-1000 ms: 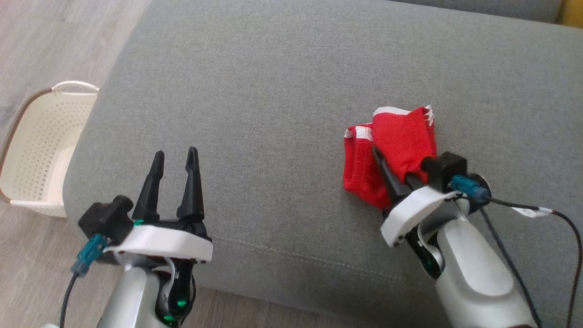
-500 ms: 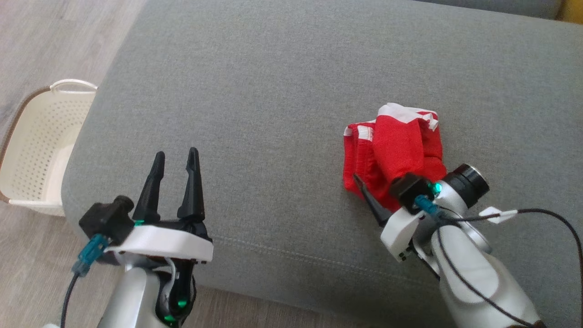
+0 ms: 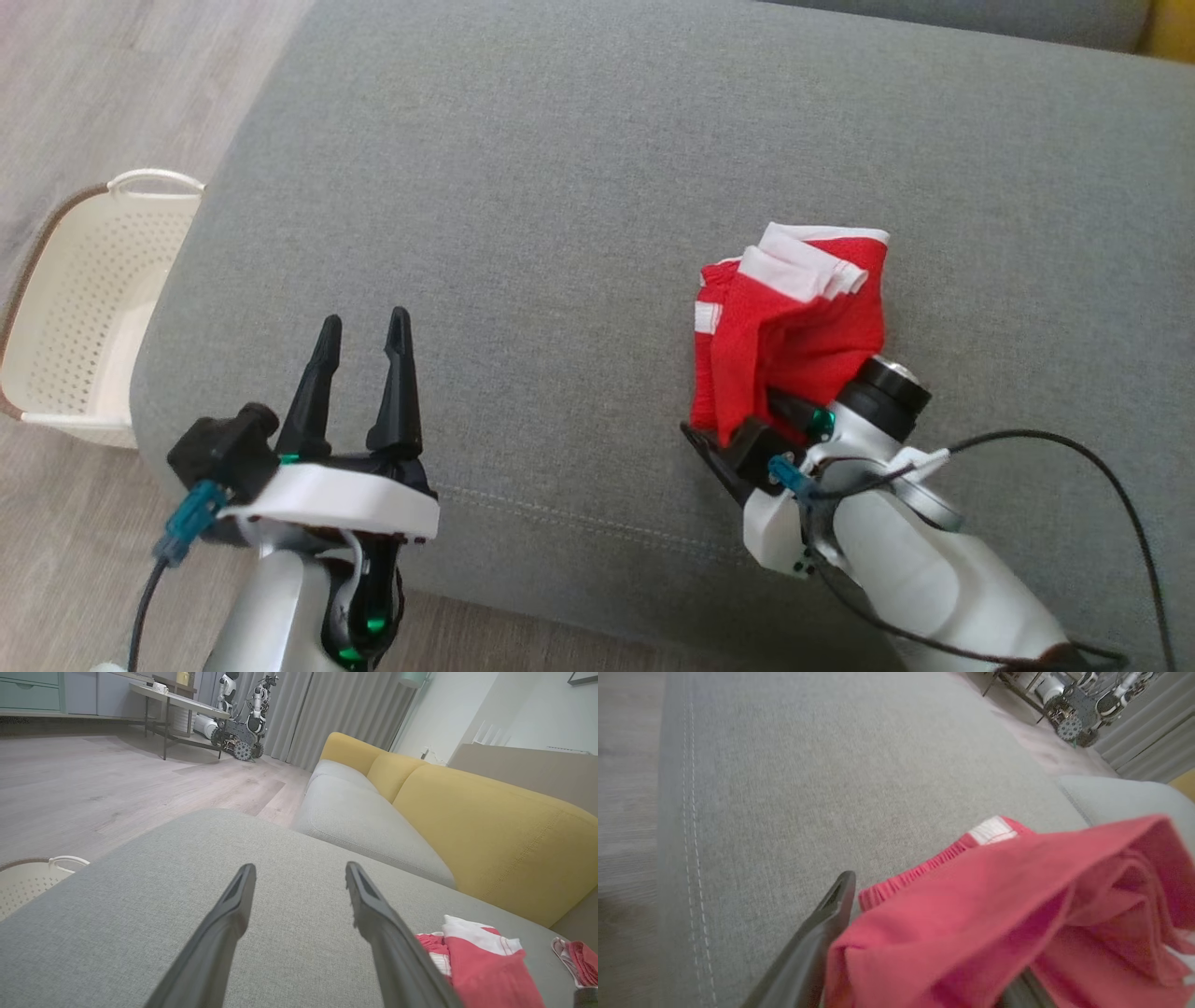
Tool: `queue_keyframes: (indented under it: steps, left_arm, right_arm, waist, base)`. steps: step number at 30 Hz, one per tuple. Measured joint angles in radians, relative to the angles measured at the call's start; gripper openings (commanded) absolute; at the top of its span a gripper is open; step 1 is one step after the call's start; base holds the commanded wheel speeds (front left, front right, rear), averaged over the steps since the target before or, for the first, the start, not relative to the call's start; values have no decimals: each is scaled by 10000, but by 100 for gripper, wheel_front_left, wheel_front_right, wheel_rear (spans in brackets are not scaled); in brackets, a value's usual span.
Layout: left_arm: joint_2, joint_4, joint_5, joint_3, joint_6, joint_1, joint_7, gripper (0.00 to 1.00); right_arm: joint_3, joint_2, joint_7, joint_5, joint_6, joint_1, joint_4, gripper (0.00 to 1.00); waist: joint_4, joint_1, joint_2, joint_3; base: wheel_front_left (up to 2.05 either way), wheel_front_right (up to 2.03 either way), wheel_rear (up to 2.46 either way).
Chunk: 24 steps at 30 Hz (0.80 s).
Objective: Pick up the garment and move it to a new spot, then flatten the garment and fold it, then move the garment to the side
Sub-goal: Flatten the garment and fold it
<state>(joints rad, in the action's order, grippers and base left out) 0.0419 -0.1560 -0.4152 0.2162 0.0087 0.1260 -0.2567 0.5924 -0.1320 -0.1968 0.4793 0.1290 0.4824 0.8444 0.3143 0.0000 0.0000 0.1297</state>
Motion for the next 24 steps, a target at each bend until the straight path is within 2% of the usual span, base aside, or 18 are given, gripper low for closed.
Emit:
queue_keyframes:
  steps: [3,7,11,17,24]
  left_arm:
    - [0,-2,-2,10,0,0,0,100]
    - [2,0,-12,10,6,-4,0,100]
    - [0,6,-13,2,15,-10,0,100]
    - [4,17,-12,-88,13,-25,0,100]
    - [4,77,35,-284,-2,-72,0,100]
  right_arm:
    - [86,54,190,-121,0,170,614,100]
    - [-138,82,190,-462,0,255,825,100]
    - [-790,90,188,-1087,0,563,844,100]
    - [-2094,130,136,-2502,0,489,376,100]
    - [-2499,146,192,-3726,0,-118,-734,100]
  waist:
    - [24,0,0,-29]
    - [32,0,0,-37]
    - [-11,0,0,8]
    - [-259,0,0,-195]
    - [-751,0,0,-365]
  base:
    - [0,0,0]
    - [0,0,0]
    - [0,0,0]
    - [0,0,0]
    - [0,0,0]
